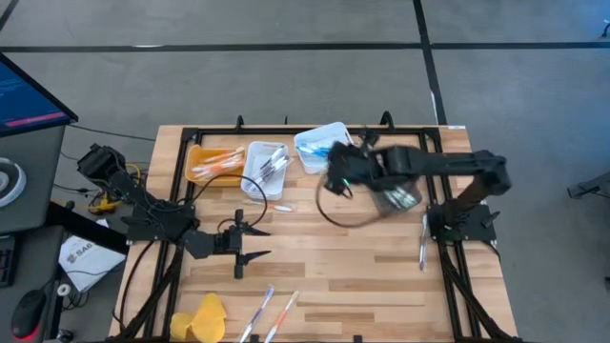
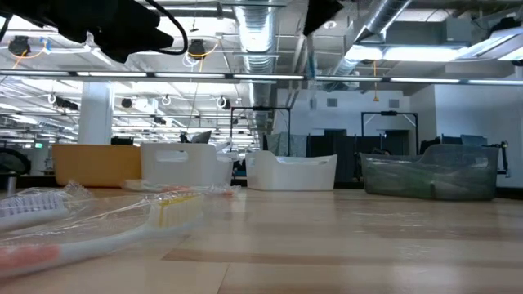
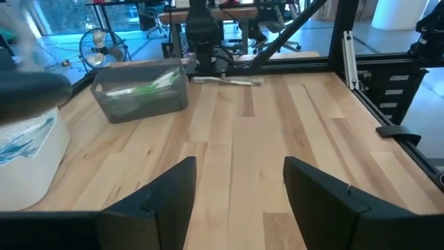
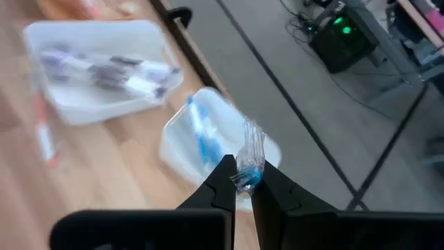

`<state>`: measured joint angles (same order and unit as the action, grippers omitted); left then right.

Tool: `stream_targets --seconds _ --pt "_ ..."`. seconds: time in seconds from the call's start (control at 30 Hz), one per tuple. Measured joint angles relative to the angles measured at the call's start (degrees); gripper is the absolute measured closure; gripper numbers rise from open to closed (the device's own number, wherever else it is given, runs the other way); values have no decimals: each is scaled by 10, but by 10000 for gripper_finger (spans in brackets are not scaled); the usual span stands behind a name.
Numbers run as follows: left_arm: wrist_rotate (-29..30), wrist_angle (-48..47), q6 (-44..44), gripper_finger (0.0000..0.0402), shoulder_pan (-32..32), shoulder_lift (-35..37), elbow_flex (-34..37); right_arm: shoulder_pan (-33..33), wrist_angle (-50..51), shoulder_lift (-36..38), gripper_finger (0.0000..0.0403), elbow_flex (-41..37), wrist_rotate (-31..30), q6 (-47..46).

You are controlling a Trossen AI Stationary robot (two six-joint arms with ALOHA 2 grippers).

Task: Pick & Place Toothbrushes
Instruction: Put the blue toothbrush into the right white bin

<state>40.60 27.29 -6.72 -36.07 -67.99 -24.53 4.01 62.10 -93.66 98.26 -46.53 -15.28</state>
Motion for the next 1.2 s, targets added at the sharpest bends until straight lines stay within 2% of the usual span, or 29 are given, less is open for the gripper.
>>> stream_targets --seconds 0.13,0.27,0.37,0.47,0.57,0.73,1.2 --pt "0 -9 -3 192 0 0 0 -42 61 -82 388 137 22 40" --pt "0 -36 -18 192 0 0 0 -85 134 -176 388 281 89 62" --pt "0 -62 -36 192 0 0 0 -115 210 -248 388 370 95 68" --pt "0 -74 -43 192 0 0 0 -149 215 -260 388 331 131 96" --pt "0 -83 -43 192 0 0 0 -181 227 -283 388 323 175 81" --pt "0 -90 -43 192 0 0 0 -206 216 -321 388 323 179 95" --pt "0 -99 -45 192 0 0 0 -198 173 -332 388 314 183 127"
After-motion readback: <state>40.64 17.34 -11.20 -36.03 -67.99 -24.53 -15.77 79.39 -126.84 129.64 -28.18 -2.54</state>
